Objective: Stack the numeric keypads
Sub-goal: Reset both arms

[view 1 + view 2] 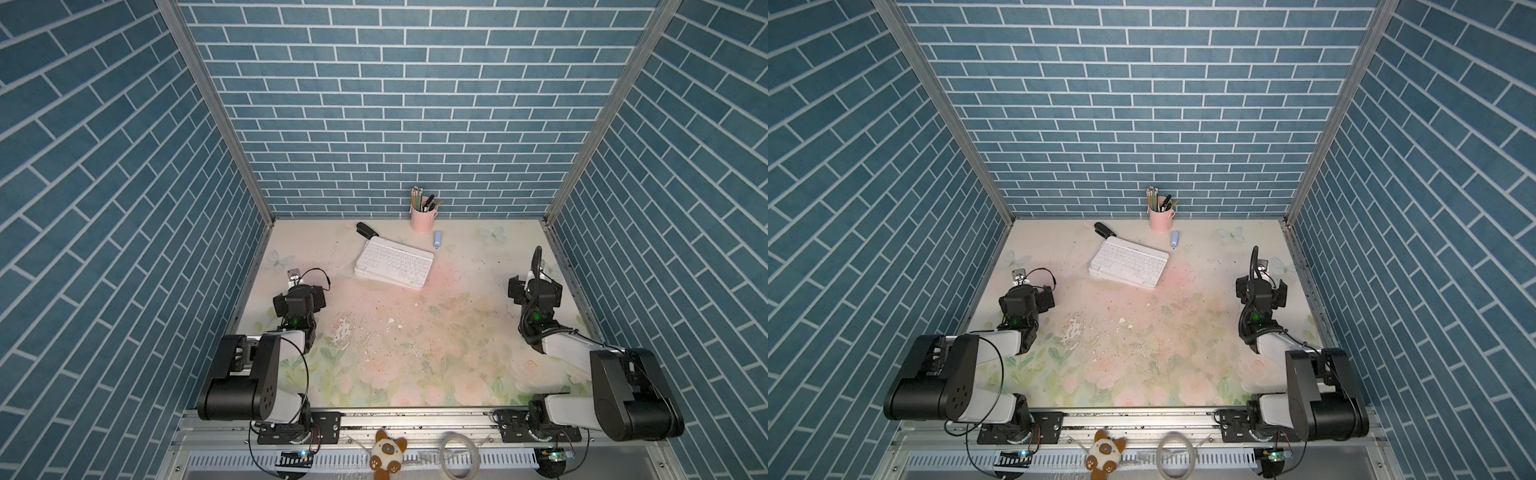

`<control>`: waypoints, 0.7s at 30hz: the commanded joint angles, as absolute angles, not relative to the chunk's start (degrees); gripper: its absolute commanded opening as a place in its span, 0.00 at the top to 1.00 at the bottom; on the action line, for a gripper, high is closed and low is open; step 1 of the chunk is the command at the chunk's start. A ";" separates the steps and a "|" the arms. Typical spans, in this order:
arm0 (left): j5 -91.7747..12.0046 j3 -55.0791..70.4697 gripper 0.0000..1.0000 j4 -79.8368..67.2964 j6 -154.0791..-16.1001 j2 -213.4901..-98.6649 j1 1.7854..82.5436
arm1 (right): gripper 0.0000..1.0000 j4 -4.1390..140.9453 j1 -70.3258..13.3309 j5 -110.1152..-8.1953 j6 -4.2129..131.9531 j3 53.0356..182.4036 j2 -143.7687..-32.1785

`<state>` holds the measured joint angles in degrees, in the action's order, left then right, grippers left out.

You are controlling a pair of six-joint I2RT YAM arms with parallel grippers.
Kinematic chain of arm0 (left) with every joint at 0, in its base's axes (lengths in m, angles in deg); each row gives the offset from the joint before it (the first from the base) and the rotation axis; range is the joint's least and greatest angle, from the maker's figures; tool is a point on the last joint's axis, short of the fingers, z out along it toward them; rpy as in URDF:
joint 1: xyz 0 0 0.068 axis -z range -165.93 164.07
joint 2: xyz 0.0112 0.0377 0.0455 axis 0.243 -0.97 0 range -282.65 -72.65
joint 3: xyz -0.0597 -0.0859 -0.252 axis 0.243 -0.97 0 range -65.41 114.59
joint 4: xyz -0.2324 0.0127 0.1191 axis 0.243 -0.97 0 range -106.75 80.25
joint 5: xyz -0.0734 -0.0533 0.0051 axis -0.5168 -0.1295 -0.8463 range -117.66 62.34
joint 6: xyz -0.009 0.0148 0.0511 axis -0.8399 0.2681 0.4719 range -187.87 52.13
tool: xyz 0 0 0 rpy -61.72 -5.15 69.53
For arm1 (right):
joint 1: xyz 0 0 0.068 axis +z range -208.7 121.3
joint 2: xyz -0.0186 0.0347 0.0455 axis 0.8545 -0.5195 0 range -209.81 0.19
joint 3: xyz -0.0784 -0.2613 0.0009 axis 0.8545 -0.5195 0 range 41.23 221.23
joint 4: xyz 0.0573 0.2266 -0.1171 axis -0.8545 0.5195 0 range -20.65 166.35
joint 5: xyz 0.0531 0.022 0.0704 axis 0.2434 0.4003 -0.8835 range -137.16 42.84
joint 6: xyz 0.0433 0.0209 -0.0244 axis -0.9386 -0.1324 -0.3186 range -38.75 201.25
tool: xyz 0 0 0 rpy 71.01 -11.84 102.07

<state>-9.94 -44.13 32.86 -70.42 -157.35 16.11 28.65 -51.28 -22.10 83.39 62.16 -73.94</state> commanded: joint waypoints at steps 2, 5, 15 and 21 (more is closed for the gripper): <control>-13.37 -43.77 0.00 40.23 -65.31 -159.94 17.84 | 0.01 21.86 -51.41 -26.03 85.85 59.09 -70.94; -13.22 -43.83 0.01 40.62 -65.32 -159.98 17.93 | 0.01 22.75 -51.70 -29.44 82.45 58.26 -73.09; -13.22 -43.92 0.00 41.07 -65.28 -160.15 17.90 | 0.01 -7.58 -56.35 -32.67 79.98 52.13 -91.41; -13.23 -43.90 0.00 41.05 -65.18 -160.18 17.93 | 0.01 16.64 -58.51 -32.67 76.80 62.17 -88.23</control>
<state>-12.76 -44.07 39.96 -65.67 -159.89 17.75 12.60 -58.16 -31.63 79.10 59.73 -89.24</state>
